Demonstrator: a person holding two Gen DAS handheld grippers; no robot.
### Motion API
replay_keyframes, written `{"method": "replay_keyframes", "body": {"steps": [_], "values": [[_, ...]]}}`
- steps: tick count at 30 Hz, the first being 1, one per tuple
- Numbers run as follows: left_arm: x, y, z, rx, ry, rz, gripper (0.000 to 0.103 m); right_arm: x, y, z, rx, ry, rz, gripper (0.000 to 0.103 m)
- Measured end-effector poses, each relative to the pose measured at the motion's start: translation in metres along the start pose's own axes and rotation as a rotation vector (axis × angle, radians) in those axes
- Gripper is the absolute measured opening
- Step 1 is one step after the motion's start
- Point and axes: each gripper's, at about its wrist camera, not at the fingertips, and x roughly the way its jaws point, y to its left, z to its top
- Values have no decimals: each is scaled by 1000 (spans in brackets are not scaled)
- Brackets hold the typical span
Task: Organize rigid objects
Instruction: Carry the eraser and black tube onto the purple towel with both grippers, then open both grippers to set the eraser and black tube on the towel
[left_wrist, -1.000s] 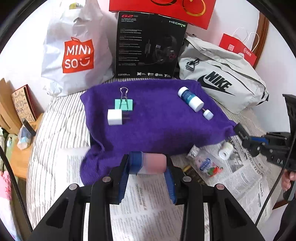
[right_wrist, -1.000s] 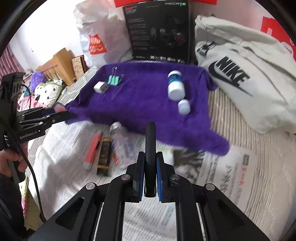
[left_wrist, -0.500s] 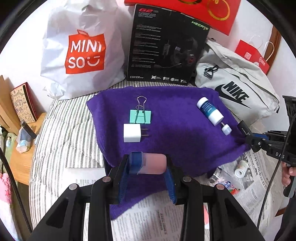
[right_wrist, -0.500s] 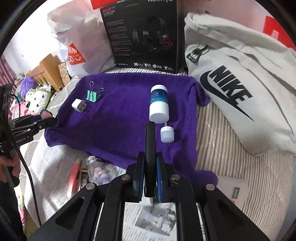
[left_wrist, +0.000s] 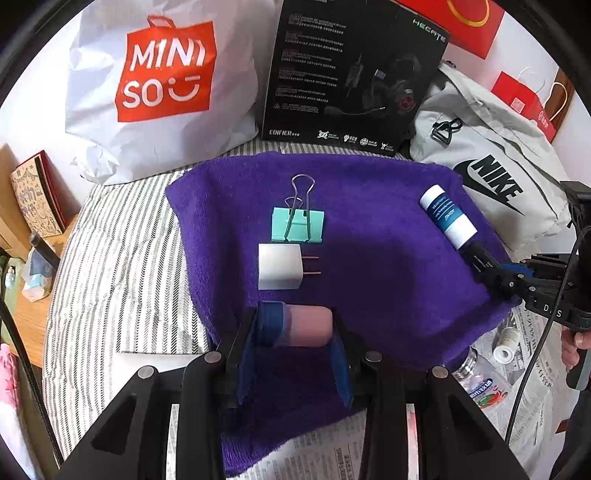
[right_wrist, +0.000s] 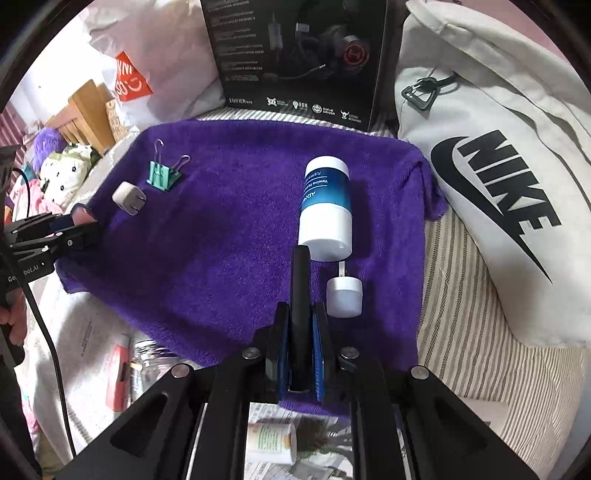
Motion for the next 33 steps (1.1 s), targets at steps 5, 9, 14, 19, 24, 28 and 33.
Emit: {"method": "replay_keyframes", "body": {"steps": [5, 9, 14, 19, 24, 28, 33], "values": [[10, 2, 3, -4, 16, -1, 34, 9, -1, 2, -9, 16, -5, 12], [18, 2, 3, 0, 30, 6, 34, 15, -1, 2, -17, 26, -2, 12], [27, 2, 3, 12, 32, 12, 34, 21, -2, 1, -11, 23, 7, 12], [38, 0, -3, 49, 36, 40, 34, 21, -4, -1, -10, 19, 16, 12], [42, -5, 1, 87, 37, 73, 34, 20, -6, -2, -5, 16, 29, 12], [43, -8, 2, 118, 39, 93, 35, 19, -6, -4, -15, 12, 29, 12], [41, -8, 2, 120, 45, 99, 35, 18, -9, -4, -7, 18, 50, 12]]}}
